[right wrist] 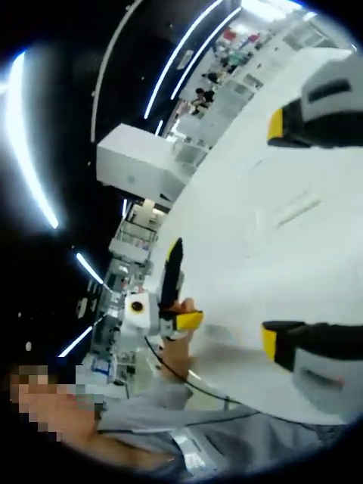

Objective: Locate the socket holder cover, grip the socket holder cover, clip it into the socket holder slot.

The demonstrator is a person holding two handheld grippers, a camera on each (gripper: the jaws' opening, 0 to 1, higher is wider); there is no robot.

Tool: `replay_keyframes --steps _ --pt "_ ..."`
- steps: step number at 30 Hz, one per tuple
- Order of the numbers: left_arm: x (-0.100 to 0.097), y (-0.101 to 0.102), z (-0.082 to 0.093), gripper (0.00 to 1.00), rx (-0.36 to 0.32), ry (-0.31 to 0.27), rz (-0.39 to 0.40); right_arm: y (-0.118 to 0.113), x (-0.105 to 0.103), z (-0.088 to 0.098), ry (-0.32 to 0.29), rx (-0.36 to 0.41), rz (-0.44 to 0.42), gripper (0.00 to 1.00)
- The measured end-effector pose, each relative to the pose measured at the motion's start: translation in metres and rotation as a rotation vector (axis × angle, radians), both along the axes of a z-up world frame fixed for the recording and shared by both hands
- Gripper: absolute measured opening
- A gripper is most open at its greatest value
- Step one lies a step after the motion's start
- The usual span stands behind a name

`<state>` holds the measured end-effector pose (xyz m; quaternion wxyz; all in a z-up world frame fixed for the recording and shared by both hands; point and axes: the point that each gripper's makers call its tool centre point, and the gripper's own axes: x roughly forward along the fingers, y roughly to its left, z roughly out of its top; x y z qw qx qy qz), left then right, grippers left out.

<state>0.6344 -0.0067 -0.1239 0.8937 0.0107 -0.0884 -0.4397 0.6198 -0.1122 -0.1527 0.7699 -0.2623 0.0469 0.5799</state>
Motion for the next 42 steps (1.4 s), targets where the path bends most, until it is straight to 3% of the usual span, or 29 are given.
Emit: replay_keyframes --steps 2,15,21,35,42 --pt "0.000 0.000 0.000 0.89 0.002 0.001 -0.001 -0.003 -0.002 -0.008 0.013 -0.068 0.017 0.95" --pt "-0.007 -0.004 0.002 0.89 0.010 -0.008 -0.017 -0.023 0.002 -0.036 0.059 -0.297 0.055 0.95" --pt "-0.008 -0.005 0.003 0.89 0.009 -0.011 -0.020 -0.038 -0.006 -0.056 0.139 -0.432 0.098 0.95" --pt "-0.008 -0.006 0.004 0.89 0.007 -0.013 -0.024 -0.065 -0.014 -0.084 0.272 -0.606 0.142 0.92" --pt "-0.011 -0.006 0.006 0.89 0.004 -0.020 -0.027 -0.081 -0.016 -0.096 0.304 -0.711 0.145 0.89"
